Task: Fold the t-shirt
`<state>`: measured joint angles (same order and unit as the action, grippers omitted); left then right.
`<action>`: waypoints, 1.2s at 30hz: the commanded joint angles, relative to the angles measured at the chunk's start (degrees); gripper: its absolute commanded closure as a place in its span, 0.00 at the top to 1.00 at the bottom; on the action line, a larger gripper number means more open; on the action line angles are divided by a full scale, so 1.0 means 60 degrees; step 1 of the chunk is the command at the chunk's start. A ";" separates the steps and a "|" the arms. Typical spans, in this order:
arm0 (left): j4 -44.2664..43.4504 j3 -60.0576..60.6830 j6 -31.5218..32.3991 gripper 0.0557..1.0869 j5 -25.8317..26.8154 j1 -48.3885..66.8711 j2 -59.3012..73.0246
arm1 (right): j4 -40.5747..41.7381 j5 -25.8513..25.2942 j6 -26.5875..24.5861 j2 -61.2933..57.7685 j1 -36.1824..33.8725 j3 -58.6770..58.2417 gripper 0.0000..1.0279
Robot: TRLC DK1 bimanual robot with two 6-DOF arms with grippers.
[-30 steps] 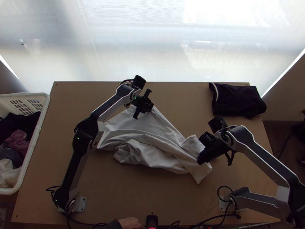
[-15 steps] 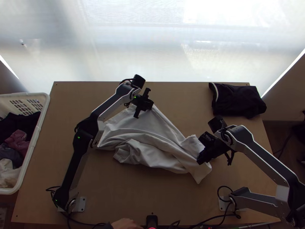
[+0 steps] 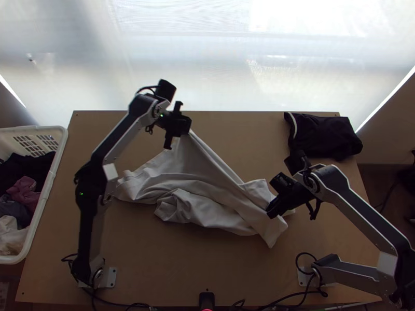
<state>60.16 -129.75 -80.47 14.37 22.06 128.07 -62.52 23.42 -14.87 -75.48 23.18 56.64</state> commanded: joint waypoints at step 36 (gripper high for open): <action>0.3508 0.0356 0.9383 0.04 -0.2879 -0.0733 -1.0871 | -0.2749 0.0901 0.1366 -0.0178 0.1059 1.0555 0.03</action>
<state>76.75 -128.05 -29.26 -0.38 18.28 71.00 -76.86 26.39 -6.63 -79.85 28.80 118.48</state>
